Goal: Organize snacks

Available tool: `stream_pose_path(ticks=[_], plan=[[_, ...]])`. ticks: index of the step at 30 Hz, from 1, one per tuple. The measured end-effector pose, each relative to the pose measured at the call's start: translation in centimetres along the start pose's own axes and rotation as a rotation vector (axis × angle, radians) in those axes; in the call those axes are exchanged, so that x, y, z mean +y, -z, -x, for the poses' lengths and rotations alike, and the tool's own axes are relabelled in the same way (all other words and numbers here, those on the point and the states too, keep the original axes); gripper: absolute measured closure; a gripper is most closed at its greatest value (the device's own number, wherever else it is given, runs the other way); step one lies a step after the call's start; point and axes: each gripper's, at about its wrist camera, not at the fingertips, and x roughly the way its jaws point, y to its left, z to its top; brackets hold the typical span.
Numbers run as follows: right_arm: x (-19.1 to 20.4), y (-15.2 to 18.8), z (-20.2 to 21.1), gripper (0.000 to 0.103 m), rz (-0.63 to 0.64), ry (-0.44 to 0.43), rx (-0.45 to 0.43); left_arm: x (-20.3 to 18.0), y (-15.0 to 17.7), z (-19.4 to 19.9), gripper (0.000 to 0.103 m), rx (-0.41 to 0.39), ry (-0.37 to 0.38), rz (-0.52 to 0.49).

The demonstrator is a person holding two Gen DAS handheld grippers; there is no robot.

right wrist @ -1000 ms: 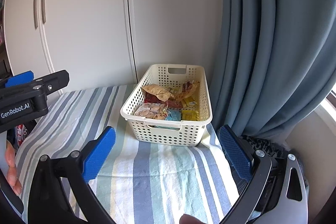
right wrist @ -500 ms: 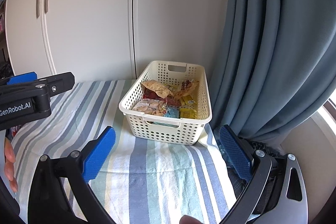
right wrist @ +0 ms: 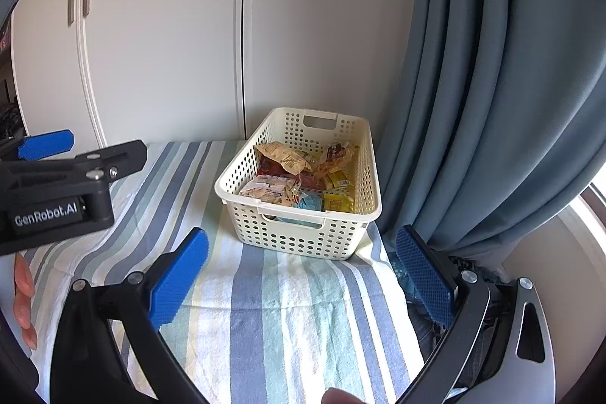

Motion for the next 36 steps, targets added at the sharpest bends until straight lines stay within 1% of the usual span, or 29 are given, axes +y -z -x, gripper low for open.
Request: stream_pose_path(ticks=[5,9,16,23,31,36], plan=[[0.0,-0.2,0.0,0.005,-0.009,0.013,-0.001,-0.2,0.4,-0.4,0.002,0.013,0.002,-0.015],[0.2,-0.3,-0.1,0.005,-0.003,0.041,-0.010,-0.2,0.8,-0.6,0.002,0.020,0.002,-0.020],[0.8,-0.5,-0.5,0.005,0.018,0.077,0.006,0.1,1.5,-1.1,0.002,0.027,0.009,-0.018],[0.9,-0.3,-0.9,0.005,0.019,0.091,0.026,0.8,1.9,-1.5,0.002,0.025,-0.020,-0.015],[0.9,-0.4,-1.1,0.005,0.028,0.115,0.033,1.2,2.0,-1.6,0.002,0.022,-0.016,-0.009],[1.0,-0.4,-1.4,0.005,0.032,0.114,0.038,1.4,2.0,-1.7,0.002,0.025,-0.020,-0.008]])
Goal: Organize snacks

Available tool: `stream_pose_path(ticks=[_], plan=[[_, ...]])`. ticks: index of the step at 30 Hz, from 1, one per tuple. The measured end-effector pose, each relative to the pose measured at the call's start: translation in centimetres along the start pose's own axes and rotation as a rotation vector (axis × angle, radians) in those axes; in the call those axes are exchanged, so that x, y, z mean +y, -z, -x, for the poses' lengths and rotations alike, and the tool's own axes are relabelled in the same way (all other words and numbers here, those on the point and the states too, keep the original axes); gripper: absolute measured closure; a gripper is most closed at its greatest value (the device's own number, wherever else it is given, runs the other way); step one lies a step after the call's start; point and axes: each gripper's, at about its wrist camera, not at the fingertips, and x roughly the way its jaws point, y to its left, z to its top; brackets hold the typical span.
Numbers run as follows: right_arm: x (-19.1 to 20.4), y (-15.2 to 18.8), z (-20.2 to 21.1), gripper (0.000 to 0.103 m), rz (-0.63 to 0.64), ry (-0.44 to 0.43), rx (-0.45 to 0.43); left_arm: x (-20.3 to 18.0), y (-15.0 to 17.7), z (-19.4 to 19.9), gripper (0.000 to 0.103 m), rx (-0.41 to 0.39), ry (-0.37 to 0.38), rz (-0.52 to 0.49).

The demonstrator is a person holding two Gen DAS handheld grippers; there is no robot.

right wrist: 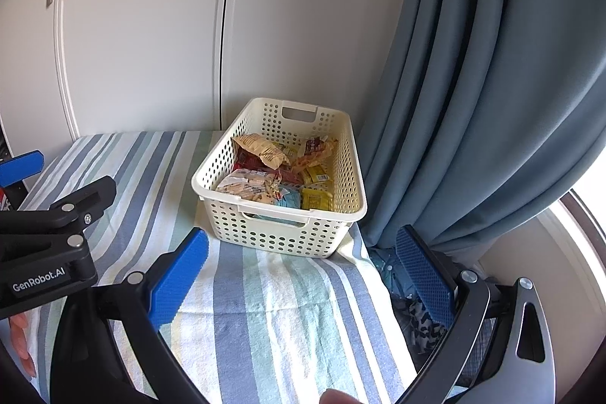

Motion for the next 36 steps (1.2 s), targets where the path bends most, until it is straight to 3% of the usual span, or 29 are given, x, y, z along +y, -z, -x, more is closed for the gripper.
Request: stream_pose_path(ticks=[22,27,36], plan=[[0.19,-0.10,-0.40,0.005,0.011,0.002,0.008,0.04,0.09,-0.25,0.002,0.002,-0.015,-0.004],[0.24,0.04,-0.88,0.005,0.014,0.044,0.016,-0.14,0.30,-0.43,0.002,0.006,-0.024,-0.019],[-0.04,-0.07,-0.91,0.005,0.003,0.001,0.010,-0.01,0.15,-0.57,0.002,0.002,-0.030,-0.012]])
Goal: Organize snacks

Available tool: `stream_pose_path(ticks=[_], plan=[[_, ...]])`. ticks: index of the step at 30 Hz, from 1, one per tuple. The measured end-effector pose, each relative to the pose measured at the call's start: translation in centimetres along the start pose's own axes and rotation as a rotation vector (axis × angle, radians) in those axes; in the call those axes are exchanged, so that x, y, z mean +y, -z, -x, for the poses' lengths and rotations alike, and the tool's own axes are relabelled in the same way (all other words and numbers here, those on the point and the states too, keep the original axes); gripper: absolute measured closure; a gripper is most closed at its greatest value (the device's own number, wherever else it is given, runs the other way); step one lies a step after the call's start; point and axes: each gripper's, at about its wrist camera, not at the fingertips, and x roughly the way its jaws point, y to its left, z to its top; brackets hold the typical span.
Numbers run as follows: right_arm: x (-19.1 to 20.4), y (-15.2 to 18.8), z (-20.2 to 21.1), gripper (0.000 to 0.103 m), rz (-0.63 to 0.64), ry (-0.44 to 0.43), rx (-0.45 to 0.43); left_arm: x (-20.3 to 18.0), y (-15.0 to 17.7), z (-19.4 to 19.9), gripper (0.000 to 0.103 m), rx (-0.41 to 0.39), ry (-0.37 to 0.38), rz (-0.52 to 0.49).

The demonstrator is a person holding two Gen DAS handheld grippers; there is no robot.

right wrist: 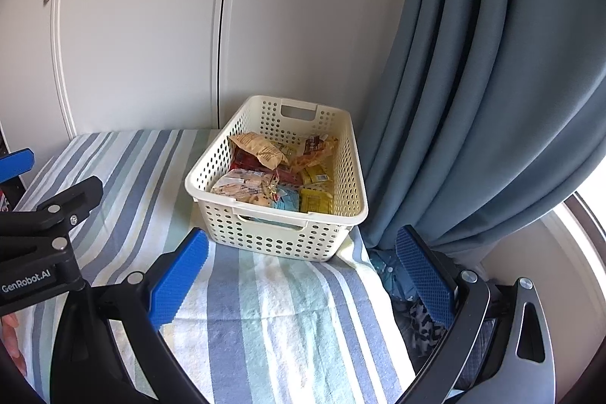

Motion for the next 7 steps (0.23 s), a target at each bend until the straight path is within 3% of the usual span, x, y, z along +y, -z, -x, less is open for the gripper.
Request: stream_pose_path(ticks=[7], plan=[[-0.56,0.04,-0.49,0.005,-0.050,-0.011,0.037,0.30,0.08,-0.10,0.002,0.005,-0.005,0.007]])
